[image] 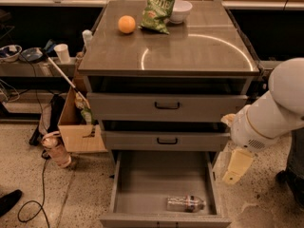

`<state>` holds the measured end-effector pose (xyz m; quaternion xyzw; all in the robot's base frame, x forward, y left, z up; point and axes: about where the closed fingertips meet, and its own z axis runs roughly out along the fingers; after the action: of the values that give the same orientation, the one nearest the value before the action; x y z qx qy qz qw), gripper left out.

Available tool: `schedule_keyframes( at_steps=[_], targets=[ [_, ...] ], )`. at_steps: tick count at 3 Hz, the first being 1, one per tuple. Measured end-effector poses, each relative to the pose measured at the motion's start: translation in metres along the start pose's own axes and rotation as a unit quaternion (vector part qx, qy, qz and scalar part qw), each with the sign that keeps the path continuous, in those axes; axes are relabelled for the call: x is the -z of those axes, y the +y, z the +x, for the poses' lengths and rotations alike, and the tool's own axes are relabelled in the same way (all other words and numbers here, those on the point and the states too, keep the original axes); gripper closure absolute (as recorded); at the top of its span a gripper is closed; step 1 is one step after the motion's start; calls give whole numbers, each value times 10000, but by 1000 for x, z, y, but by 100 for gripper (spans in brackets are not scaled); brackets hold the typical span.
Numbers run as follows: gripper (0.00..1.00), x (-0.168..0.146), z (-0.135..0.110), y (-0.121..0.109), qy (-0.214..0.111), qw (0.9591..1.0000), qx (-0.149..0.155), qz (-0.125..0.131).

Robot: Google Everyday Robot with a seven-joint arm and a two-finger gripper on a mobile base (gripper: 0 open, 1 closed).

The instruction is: Pick water bottle from bottom drawer and place on counter

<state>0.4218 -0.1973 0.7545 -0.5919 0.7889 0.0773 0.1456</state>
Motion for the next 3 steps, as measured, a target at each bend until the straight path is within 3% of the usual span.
schedule_keyframes(
  at_steps=[1, 2, 3],
  targets=[
    [0, -51, 2, 0, -122, 9996, -94, -226],
    [0, -81, 5, 1, -175, 9990, -145, -394],
    [0, -119, 11, 4, -81, 9972, -233, -701]
  ],
)
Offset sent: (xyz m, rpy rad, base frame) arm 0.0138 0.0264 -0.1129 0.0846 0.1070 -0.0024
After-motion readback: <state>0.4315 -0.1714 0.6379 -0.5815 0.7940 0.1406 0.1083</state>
